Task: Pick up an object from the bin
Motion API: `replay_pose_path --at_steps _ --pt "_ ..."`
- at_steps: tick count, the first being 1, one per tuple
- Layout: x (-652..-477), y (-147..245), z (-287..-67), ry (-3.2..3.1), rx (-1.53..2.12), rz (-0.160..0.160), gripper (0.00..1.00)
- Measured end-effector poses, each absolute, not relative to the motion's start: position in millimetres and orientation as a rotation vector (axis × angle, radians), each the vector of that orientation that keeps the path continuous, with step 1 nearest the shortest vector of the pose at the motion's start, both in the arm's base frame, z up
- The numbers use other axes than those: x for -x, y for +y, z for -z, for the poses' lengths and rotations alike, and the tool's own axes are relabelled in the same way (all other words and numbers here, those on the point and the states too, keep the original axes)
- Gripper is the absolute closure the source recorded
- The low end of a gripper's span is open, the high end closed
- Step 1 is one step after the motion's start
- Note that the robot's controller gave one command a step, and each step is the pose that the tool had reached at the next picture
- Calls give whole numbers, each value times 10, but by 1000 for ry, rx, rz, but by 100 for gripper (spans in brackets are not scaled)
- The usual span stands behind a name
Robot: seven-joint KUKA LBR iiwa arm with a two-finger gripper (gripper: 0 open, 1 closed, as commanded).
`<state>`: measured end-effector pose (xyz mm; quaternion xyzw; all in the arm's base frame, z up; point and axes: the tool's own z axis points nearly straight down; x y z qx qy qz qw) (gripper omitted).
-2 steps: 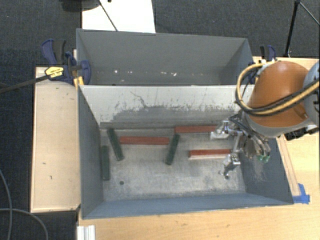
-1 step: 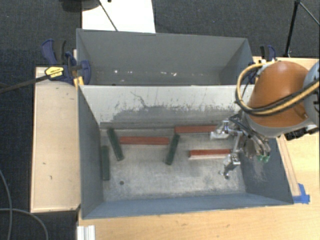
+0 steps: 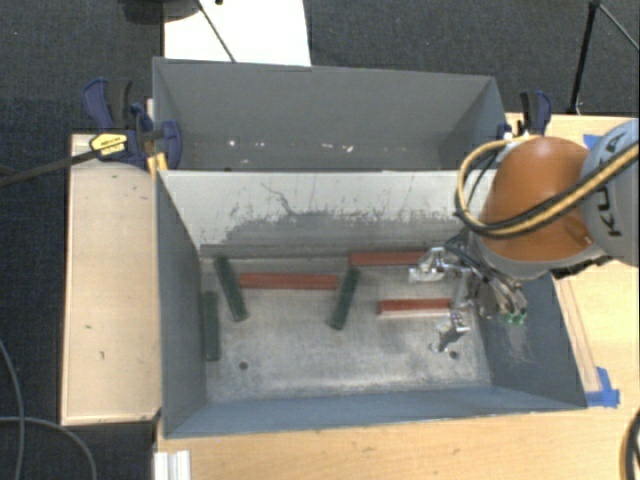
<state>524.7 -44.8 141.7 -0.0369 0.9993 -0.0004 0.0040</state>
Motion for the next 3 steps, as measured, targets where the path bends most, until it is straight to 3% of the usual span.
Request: replay_pose_path --at_steps 1,2,3 --pt "-5617 -319 -755 3114 236 3 100" --pt "-5617 -319 -755 3114 236 3 100" --pt "-5418 -35 -2168 3127 263 0 100"
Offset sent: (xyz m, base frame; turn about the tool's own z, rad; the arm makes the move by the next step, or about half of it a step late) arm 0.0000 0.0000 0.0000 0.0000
